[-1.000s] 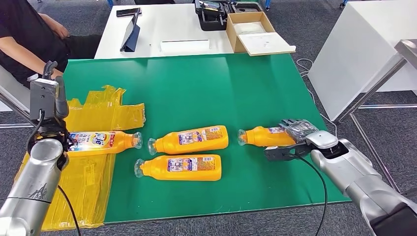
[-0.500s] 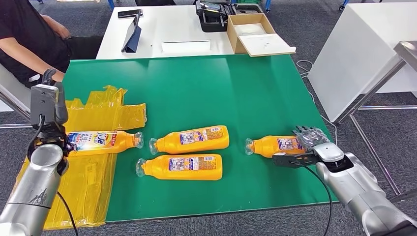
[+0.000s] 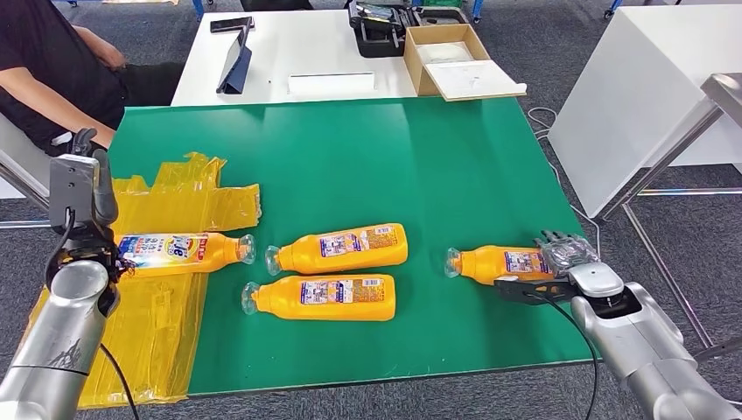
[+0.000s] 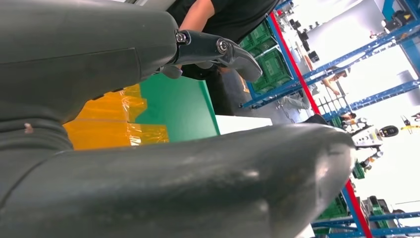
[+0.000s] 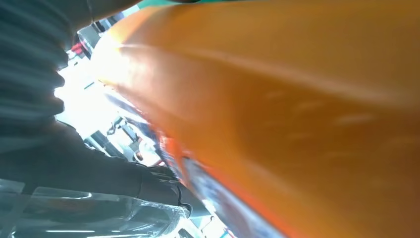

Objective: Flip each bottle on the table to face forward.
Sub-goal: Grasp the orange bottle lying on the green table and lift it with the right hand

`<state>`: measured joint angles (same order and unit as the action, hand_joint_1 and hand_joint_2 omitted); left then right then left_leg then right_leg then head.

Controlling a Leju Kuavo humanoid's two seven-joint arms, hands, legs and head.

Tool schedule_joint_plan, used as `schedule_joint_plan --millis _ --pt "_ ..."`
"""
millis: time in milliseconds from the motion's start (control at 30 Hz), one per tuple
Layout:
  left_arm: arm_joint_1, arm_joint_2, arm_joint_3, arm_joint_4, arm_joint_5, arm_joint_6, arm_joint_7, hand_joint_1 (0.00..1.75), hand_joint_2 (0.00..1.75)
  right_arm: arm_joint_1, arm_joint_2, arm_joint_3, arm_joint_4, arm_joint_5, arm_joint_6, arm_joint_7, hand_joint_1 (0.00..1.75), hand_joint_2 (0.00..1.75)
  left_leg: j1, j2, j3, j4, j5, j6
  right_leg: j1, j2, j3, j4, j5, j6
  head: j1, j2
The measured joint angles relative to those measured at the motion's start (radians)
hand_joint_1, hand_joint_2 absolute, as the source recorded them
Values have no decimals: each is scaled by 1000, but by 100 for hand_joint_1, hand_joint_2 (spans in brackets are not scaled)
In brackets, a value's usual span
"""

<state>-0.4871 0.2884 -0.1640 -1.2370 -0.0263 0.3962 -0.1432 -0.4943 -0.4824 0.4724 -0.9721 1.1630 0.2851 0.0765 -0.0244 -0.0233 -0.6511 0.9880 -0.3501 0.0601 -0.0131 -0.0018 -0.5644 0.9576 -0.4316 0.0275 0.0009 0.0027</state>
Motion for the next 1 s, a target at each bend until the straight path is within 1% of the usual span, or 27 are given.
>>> schedule_joint_plan --millis 100,133,233,267,467,867,1000 --pt "0 0 -1 0 0 -4 -3 0 0 19 -8 -31 -16 -8 8 -5 0 131 0 0 0 0 0 0 0 0 0 0 0 0 0 0" --pt "0 0 -1 0 0 -5 -3 0 0 27 -10 -41 -22 -12 12 -7 31 175 0 1 0 0 0 0 0 0 0 0 0 0 0 0" --pt "0 0 -1 1 0 -6 -4 0 0 49 -14 -69 -42 -26 25 -13 161 175 0 1 0 0 0 0 -1 0 -1 0 0 0 0 0" --pt "0 0 -1 1 0 -6 -5 0 0 56 -14 -78 -49 -32 30 -14 175 175 1 1 0 0 0 0 -1 0 -1 0 0 0 0 0" --pt "-1 0 1 2 4 -5 -7 0 0 89 -6 -123 -83 -51 47 -16 175 175 1 1 1 0 0 0 -1 0 0 0 0 0 0 0" --pt "-4 3 4 10 24 -13 -16 0 0 110 15 -160 -103 -50 48 -11 175 175 1 1 2 0 0 0 -1 0 1 0 0 0 0 0" --pt "-3 8 2 10 67 -36 -10 0 0 128 31 -189 -136 -100 44 -24 175 175 1 2 2 0 0 0 0 1 2 0 0 0 0 0"
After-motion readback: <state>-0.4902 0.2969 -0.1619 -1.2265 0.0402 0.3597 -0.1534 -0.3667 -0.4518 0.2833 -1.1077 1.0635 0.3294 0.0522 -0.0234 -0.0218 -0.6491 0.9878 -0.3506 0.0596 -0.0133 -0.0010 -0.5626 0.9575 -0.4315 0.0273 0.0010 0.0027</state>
